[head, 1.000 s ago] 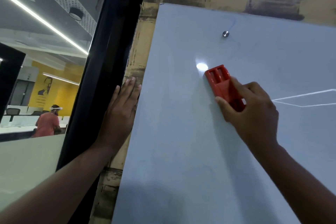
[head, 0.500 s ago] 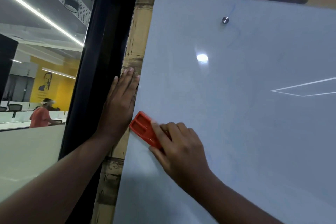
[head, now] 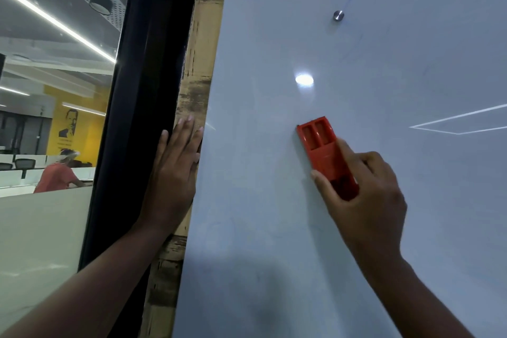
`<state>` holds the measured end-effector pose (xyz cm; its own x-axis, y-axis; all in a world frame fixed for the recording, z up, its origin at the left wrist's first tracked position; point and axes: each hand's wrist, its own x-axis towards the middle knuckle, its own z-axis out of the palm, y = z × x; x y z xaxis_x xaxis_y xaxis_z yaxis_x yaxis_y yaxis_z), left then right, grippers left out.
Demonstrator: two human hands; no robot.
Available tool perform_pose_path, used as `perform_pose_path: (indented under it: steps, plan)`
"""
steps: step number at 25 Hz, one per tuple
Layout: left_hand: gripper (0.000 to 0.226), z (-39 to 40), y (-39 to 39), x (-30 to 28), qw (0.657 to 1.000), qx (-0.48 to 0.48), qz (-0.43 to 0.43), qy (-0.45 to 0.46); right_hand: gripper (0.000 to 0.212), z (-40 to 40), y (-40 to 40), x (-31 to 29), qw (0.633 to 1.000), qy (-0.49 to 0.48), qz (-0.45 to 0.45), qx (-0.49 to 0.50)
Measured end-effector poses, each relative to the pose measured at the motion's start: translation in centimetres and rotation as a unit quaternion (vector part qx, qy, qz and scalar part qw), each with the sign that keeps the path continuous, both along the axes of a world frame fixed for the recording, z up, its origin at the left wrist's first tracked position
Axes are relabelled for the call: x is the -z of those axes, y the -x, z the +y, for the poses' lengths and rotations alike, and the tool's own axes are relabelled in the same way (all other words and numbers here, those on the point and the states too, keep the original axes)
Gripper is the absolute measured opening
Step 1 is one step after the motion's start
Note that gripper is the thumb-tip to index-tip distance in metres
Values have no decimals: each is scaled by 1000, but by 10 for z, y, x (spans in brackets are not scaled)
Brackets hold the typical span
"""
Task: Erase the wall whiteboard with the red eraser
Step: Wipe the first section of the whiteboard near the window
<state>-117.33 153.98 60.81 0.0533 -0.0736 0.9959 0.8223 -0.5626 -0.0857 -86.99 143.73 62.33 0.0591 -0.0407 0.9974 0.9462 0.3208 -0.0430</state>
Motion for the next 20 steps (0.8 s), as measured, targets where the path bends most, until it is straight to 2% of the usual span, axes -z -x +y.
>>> perform_pose_path:
  steps: [3,5,10,13,16,20]
  plan:
    - [49,0,-2,1,1000,-2,-3,-3,64,7,21,9,1000,7,12,-18]
    - [49,0,0,1,1000,-4,-3,2,61,14,49,14,999,6,-14,-28]
    - [52,-3,0,2,1000,-14,3,15,57,19,98,77,979,31,-202,-23]
    - [52,-4,0,4,1000,-20,2,16,60,15,90,96,968,54,-246,-17]
    - [51,-3,0,16,1000,-16,0,12,61,13,74,76,973,52,-222,-35]
    - [50,-2,0,32,1000,-17,5,8,60,1,27,47,997,34,-72,-24]
